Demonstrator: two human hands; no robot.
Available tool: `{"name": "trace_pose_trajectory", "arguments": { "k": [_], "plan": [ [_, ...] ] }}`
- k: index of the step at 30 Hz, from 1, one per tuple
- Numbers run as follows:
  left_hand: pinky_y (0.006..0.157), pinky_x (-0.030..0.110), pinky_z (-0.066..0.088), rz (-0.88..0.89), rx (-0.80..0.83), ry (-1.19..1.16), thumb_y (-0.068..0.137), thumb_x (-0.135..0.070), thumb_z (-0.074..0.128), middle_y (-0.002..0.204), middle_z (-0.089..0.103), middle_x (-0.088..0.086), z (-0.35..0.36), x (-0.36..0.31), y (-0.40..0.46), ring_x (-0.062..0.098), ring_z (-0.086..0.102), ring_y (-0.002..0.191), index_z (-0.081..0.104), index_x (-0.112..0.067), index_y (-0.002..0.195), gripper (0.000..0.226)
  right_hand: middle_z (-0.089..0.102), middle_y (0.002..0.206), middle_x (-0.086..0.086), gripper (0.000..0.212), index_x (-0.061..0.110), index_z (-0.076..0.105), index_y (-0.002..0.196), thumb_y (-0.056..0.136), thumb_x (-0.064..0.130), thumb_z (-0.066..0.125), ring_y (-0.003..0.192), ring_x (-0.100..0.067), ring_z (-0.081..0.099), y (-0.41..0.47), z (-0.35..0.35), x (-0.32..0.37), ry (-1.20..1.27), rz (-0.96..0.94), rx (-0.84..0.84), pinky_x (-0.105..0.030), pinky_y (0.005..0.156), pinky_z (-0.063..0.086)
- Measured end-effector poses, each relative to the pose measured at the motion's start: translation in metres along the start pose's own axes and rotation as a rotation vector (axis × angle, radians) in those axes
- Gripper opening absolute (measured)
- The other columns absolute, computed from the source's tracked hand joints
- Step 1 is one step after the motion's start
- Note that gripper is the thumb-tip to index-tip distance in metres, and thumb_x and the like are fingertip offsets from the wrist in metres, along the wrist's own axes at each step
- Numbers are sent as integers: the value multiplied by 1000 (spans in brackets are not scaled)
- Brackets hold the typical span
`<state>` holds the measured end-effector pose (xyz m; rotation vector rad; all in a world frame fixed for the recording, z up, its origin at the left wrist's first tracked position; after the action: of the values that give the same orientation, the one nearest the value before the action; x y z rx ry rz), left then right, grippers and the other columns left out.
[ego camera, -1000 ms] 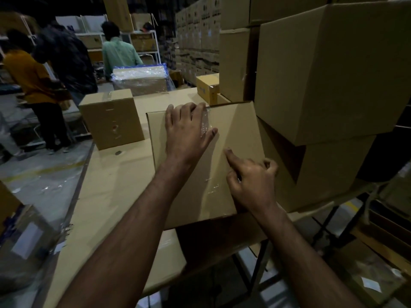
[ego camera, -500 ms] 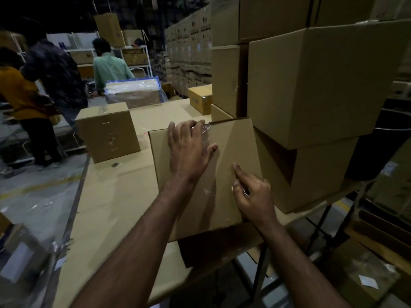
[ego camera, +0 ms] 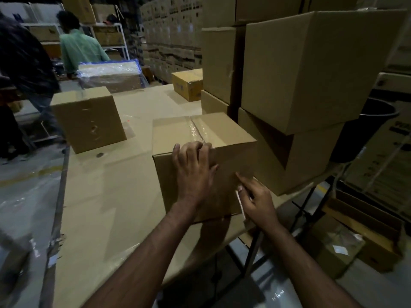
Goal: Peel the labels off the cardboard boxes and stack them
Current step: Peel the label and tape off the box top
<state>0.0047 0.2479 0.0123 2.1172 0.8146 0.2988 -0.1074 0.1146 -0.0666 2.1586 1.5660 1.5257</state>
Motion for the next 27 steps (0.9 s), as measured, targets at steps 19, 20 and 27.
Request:
{"name": "trace_pose_trajectory", "arguments": {
  "k": [19, 20, 27],
  "plan": [
    [88, 37, 53, -17, 284, -974, 98, -13, 53, 116, 61, -2, 19, -80, -20, 10, 57, 105, 61, -18, 124, 28, 69, 76, -1, 8, 7, 67, 101, 94, 7, 62, 63, -8, 63, -27, -84, -20, 669, 633, -394, -15, 47, 44],
    [89, 38, 53, -15, 308, -1005, 98, -13, 53, 116, 61, -3, 23, -90, -17, 10, 58, 106, 61, -18, 124, 28, 68, 75, -2, 8, 6, 66, 101, 94, 7, 62, 59, -5, 62, -27, -95, -21, 677, 630, -422, -14, 45, 42],
    [91, 38, 52, 34, 419, -1147, 98, -14, 53, 113, 63, -1, 50, -174, 8, 12, 61, 104, 64, -16, 120, 25, 70, 77, -3, 8, 7, 65, 101, 95, 8, 61, 62, -6, 66, -31, -176, -63, 733, 640, -623, -18, 49, 48]
  ]
}}
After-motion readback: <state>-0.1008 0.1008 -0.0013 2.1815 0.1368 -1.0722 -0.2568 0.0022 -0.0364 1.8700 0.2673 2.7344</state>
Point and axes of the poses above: each hand's wrist, its own y-axis towards the middle knuckle, its own z-axis out of the palm, x = y × z, the point moved 7 cm from there along y, towards the middle knuckle
